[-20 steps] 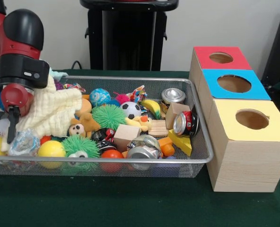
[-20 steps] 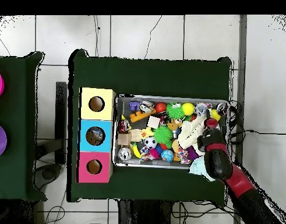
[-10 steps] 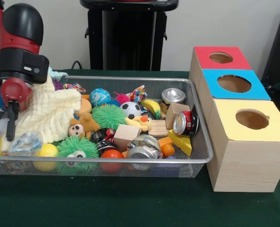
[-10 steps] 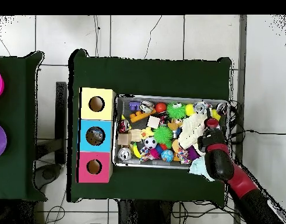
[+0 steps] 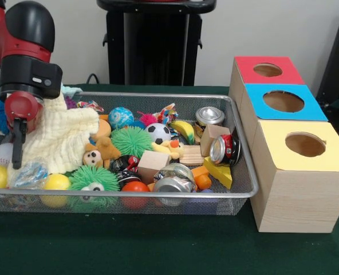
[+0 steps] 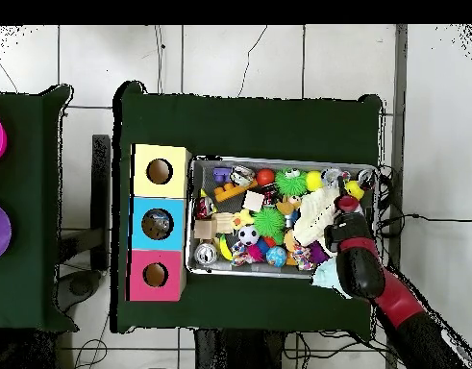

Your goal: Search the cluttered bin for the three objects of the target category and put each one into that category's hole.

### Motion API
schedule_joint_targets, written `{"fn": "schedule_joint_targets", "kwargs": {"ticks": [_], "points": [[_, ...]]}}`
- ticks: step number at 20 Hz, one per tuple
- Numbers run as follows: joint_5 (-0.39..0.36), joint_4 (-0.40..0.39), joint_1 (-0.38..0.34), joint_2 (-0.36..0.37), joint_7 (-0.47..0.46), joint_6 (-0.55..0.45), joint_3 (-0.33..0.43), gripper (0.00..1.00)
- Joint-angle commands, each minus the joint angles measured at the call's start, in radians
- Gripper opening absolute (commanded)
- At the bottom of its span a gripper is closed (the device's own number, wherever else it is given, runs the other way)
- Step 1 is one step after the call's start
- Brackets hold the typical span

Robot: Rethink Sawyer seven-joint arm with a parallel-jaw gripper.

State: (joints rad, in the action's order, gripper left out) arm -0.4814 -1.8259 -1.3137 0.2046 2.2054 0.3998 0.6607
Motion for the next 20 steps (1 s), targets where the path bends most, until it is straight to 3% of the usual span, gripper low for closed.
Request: {"fn": "schedule_joint_targets", "kwargs": {"ticks": [1, 6, 20], "points": [[0.009, 0.036, 0.008, -0.013, 0.178, 0.066, 0.01, 1.0], [-0.025, 0.053, -0.013, -0.043, 0.175, 0.047, 0.038, 1.0], [-0.031, -0.043, -0.037, -0.09, 0.191, -0.007, 0.168, 1.0]]}}
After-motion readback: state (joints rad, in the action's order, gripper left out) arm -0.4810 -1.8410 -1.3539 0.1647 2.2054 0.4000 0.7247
